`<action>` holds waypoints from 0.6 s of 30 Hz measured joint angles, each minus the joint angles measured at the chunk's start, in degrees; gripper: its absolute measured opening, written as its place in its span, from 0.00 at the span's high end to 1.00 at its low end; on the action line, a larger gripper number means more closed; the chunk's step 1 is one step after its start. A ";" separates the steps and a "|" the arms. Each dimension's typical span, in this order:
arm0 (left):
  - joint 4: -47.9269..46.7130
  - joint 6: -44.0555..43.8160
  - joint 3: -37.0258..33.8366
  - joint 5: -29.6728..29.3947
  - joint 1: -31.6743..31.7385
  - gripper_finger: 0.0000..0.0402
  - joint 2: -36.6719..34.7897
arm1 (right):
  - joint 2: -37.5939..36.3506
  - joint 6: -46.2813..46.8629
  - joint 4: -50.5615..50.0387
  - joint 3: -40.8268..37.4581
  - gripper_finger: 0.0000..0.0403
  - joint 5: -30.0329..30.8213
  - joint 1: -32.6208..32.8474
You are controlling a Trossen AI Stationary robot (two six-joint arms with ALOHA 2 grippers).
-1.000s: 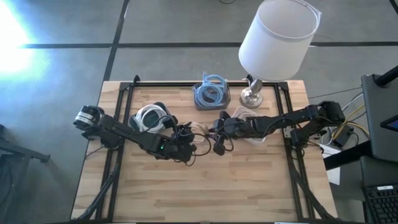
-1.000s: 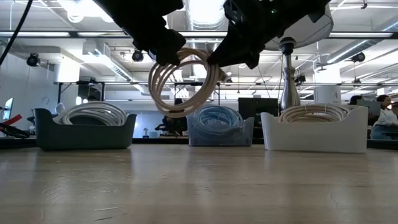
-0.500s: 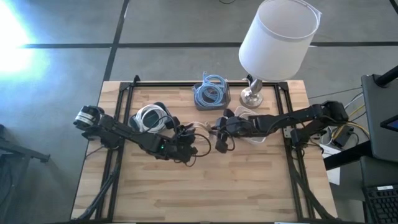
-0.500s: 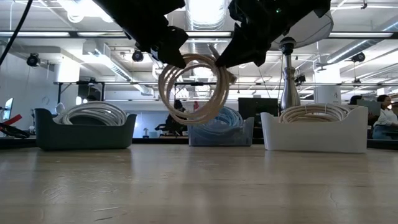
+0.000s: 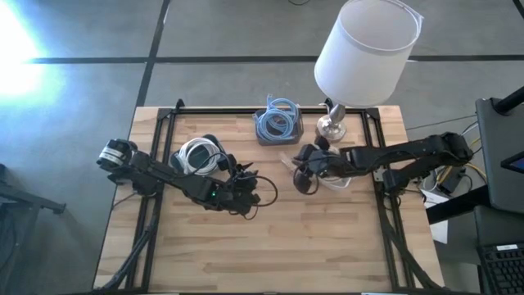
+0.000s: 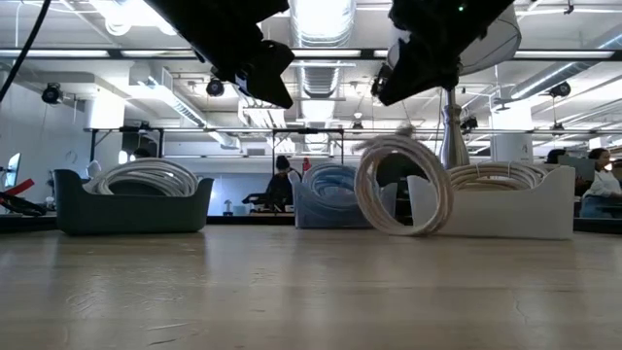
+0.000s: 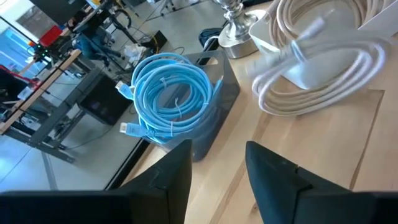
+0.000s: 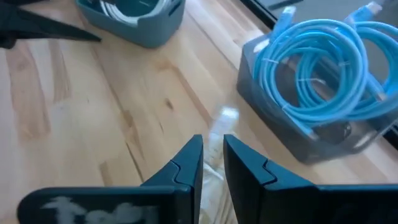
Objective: Sort HDMI cables
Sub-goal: Put the light brown HDMI cable into the white bin
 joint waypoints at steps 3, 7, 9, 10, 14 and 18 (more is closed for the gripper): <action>-0.22 0.01 -0.04 -0.05 0.05 0.62 0.02 | -3.17 0.13 -1.41 0.00 0.86 -0.02 0.00; -0.24 0.40 -0.07 -0.09 0.05 0.61 0.02 | -8.23 0.17 -4.51 -0.07 0.93 -0.06 0.00; -0.37 0.42 -0.07 -0.09 0.11 0.61 0.02 | -9.39 0.16 -3.40 -0.83 0.96 -0.32 0.10; -0.38 0.42 -0.07 -0.09 0.13 0.61 0.02 | -9.47 0.17 -2.74 -1.36 0.97 -0.83 0.37; -0.72 1.00 -0.07 -0.11 0.13 0.61 0.02 | -6.43 0.14 -0.21 -2.91 0.96 -6.47 1.30; -0.72 1.21 -0.07 -0.09 0.13 0.61 0.04 | -0.04 -2.74 2.41 -2.94 0.92 -12.06 2.07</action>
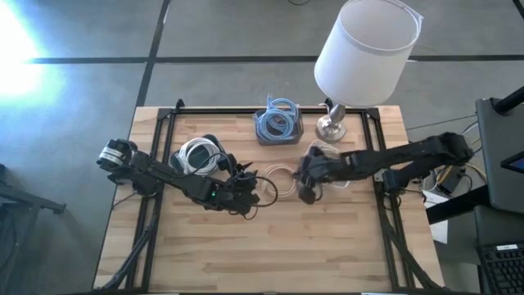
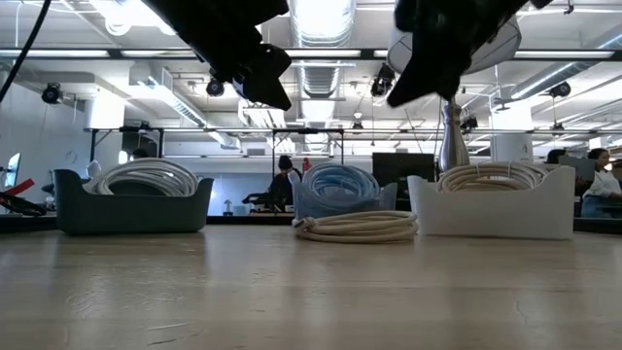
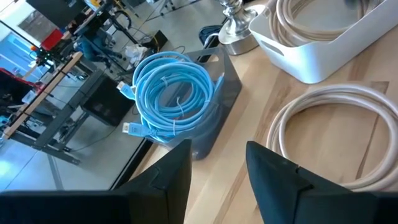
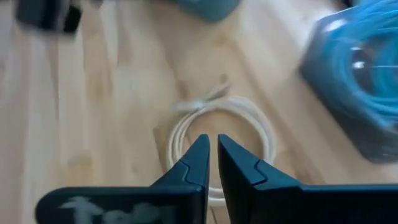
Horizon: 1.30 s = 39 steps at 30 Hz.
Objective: Sort HDMI cables
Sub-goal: Put the light brown HDMI cable into the white bin
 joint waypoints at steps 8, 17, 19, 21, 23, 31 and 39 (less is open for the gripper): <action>-0.02 0.00 0.00 2.55 0.04 0.61 0.00 | 12.97 -10.51 -2.08 7.07 0.81 -0.90 0.71; -0.57 -0.16 -0.05 4.20 0.09 0.61 0.00 | 29.18 -10.68 -15.45 19.00 0.74 -9.84 0.71; -0.56 -0.16 -0.09 4.57 0.09 0.61 0.00 | 32.57 -10.68 -17.46 21.57 0.74 -9.57 0.60; -0.59 -0.14 -0.15 5.12 0.09 0.61 0.02 | 35.75 -10.67 -19.65 24.41 0.74 -9.45 0.32; -0.57 -0.26 -0.38 5.87 0.09 0.61 0.02 | 38.53 -10.43 -22.25 27.15 0.74 -9.36 0.00; -0.23 -1.97 -3.45 6.84 0.07 0.61 0.02 | 43.96 -10.66 -27.17 31.96 0.75 -9.38 -0.90; -2.38 -1.20 -3.93 6.36 -0.11 0.62 -0.07 | 44.54 -10.85 -26.75 31.59 0.77 -9.43 -0.96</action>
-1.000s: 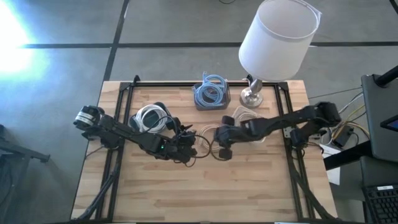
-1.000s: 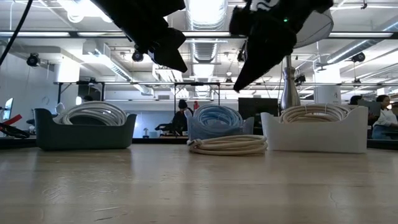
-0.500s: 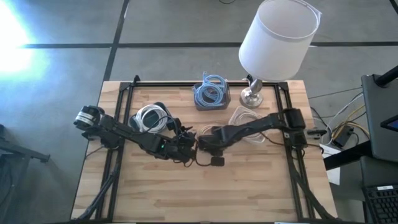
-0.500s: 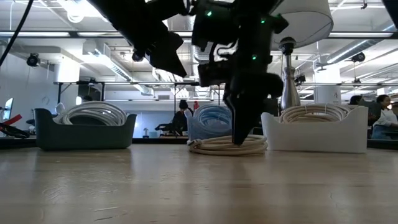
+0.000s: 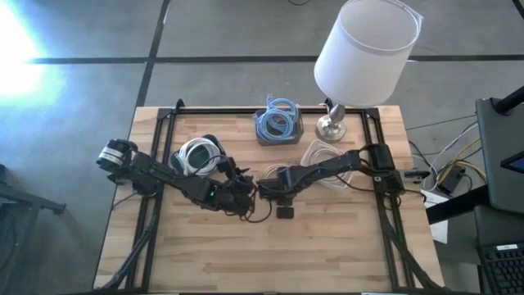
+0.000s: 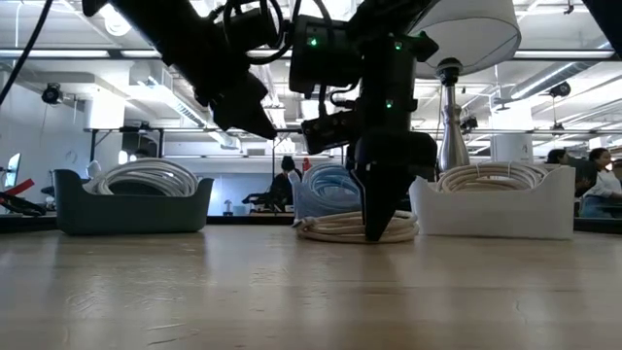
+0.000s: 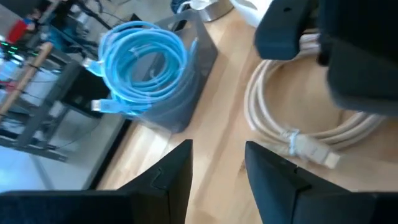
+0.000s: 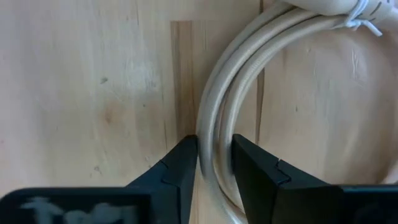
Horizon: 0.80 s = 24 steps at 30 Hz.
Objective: Sort HDMI cables
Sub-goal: Put the light brown HDMI cable into the white bin
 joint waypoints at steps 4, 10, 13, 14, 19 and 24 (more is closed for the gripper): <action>-2.55 -0.22 0.00 -2.60 0.02 0.64 -0.04 | -0.29 0.04 -0.45 0.02 0.86 -0.03 -0.02; -3.26 -0.22 0.00 -3.39 0.04 0.69 -0.04 | -1.99 0.22 -2.57 -0.33 0.96 0.07 -0.09; -3.64 -0.25 0.00 -3.99 0.09 0.71 -0.09 | -4.14 1.66 -4.24 -0.46 0.96 -0.12 0.01; -3.76 -0.24 0.00 -4.26 0.06 0.71 -0.13 | -5.26 2.63 -5.16 -0.46 0.96 -0.13 0.07; -4.30 -0.24 0.00 -5.45 0.02 0.73 -0.15 | -11.60 7.45 -9.97 -0.37 0.96 -0.04 0.96; -4.26 -0.26 0.00 -5.79 0.02 0.73 -0.15 | -18.95 11.21 -13.88 -0.35 0.97 1.49 2.58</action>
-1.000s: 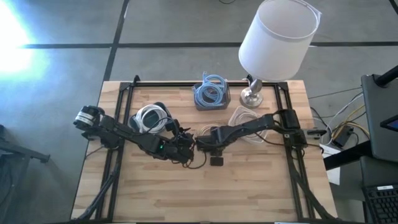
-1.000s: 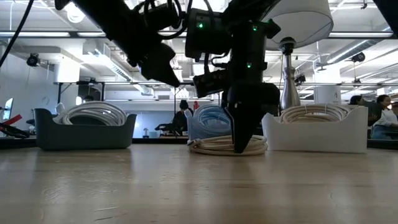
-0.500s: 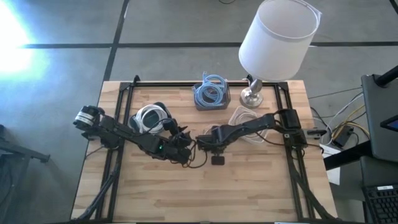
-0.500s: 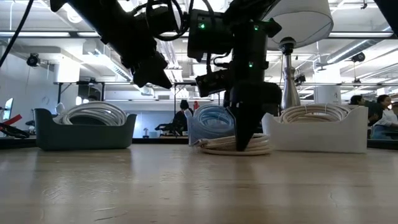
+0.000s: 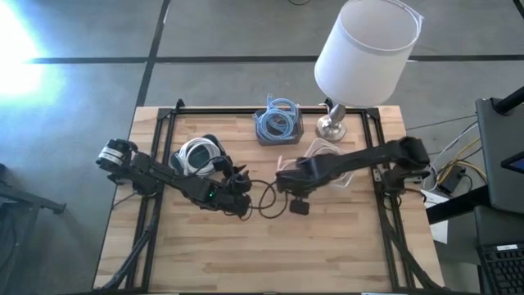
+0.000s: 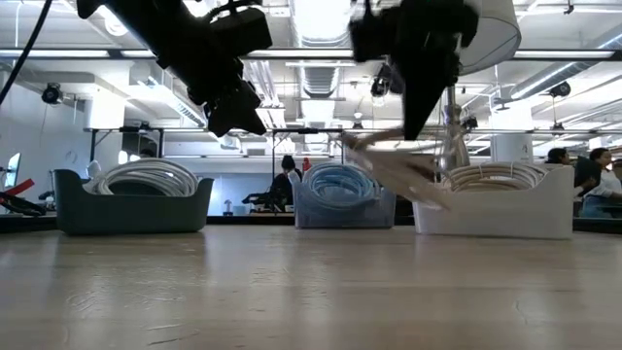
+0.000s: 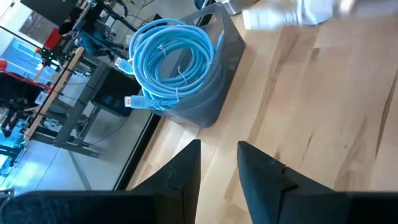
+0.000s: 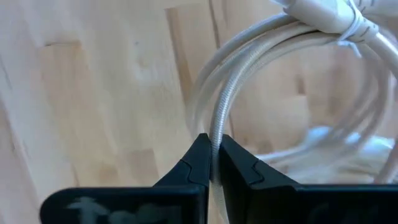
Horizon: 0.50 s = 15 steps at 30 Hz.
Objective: Sort HDMI cables
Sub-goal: Put the light brown HDMI cable into the white bin
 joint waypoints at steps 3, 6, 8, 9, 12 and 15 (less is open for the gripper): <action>-0.07 0.00 0.02 -0.02 0.04 0.73 0.00 | -3.82 2.56 -2.85 -0.02 0.97 3.88 0.97; -0.09 -0.02 0.04 -0.02 0.04 0.73 0.00 | -7.93 5.89 -5.67 -0.04 0.97 9.37 1.71; -0.38 -0.03 0.04 0.02 0.04 0.73 0.00 | -10.29 8.51 -7.43 -0.04 0.97 12.98 2.08; -0.39 -0.04 0.04 0.03 0.04 0.73 0.00 | -11.25 9.78 -8.48 -0.04 0.97 14.56 2.12; -0.33 -0.06 0.05 0.02 0.04 0.74 0.00 | -13.80 13.44 -12.01 -0.22 0.97 18.52 2.36; -0.31 -0.07 0.05 0.07 0.04 0.74 0.00 | -15.79 16.61 -16.04 -0.22 0.97 20.01 2.36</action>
